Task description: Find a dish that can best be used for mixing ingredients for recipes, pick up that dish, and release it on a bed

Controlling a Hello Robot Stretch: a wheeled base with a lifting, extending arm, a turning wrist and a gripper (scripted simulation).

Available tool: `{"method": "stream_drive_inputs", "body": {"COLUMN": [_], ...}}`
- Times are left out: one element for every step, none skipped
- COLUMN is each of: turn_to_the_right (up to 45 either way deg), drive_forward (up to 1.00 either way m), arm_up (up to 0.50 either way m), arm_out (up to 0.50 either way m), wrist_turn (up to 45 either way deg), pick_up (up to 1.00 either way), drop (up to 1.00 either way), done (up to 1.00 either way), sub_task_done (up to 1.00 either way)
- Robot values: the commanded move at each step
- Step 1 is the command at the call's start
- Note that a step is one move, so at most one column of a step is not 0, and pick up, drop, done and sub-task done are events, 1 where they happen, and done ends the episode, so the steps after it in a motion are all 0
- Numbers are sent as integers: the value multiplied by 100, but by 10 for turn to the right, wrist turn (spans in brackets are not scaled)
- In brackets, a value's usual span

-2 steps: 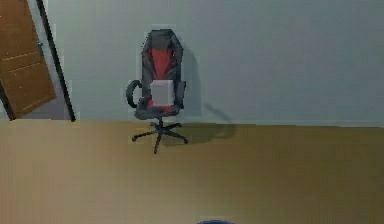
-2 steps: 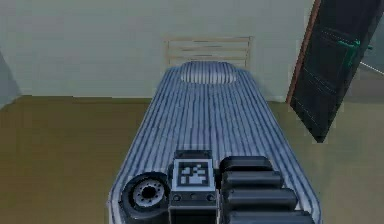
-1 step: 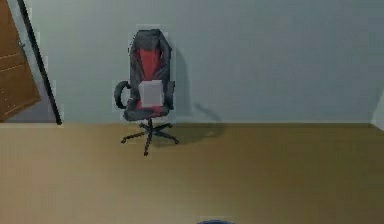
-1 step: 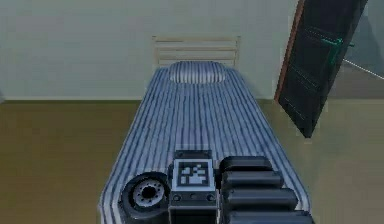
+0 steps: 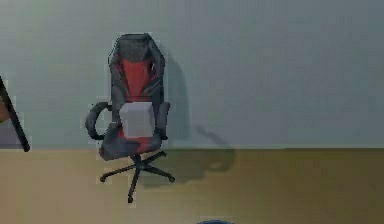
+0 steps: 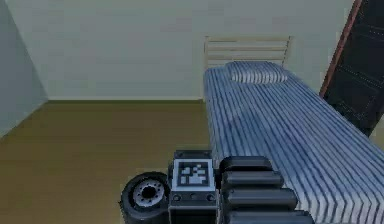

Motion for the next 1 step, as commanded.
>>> {"method": "stream_drive_inputs", "body": {"turn_to_the_right": [450], "drive_forward": [0], "arm_up": [0], "arm_out": [0], "wrist_turn": [0], "pick_up": [0], "drop": [0], "done": [0], "sub_task_done": [0]}}
